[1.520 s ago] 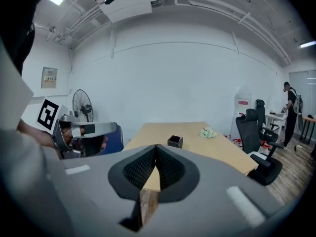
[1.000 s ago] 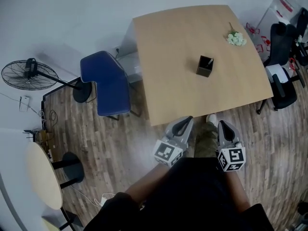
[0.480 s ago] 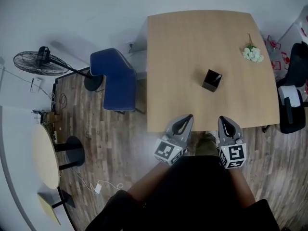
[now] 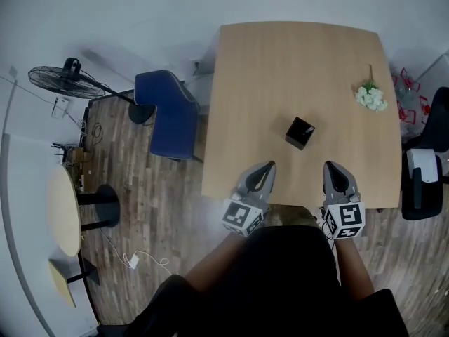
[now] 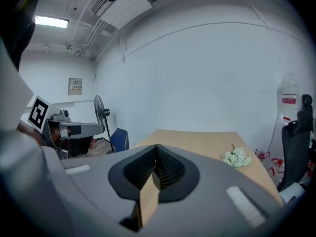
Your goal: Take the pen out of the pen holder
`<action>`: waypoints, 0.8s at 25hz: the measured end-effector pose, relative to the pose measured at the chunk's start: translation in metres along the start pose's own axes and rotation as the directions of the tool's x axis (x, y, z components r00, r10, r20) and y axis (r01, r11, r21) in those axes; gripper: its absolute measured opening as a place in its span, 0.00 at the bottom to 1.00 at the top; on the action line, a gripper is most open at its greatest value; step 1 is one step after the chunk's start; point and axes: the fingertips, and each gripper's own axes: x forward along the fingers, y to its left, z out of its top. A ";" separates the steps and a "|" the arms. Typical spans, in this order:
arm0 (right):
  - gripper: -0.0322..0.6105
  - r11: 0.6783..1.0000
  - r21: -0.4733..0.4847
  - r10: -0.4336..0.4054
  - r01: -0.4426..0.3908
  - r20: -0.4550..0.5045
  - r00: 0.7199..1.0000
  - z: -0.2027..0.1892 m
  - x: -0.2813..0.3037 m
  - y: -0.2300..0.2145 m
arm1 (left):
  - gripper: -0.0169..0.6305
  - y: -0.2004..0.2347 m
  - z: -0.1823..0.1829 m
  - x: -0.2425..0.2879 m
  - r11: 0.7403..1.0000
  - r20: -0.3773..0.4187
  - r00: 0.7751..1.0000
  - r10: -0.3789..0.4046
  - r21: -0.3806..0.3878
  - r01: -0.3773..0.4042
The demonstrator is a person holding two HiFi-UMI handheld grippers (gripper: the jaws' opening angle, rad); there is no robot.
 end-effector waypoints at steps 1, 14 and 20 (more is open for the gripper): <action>0.05 1.000 0.011 0.004 -0.004 -0.004 1.000 -0.001 0.001 -0.006 | 0.03 -0.002 -0.001 0.005 1.000 -0.004 1.000 0.006 -0.004 -0.006; 0.05 0.991 0.021 0.137 -0.136 -0.078 0.988 -0.022 0.040 -0.067 | 0.03 0.002 -0.024 0.064 0.984 -0.047 0.984 0.174 -0.040 -0.176; 0.05 0.988 0.032 0.154 -0.151 -0.123 0.980 -0.030 0.057 -0.079 | 0.03 0.000 -0.020 0.074 0.981 -0.046 0.981 0.186 -0.038 -0.188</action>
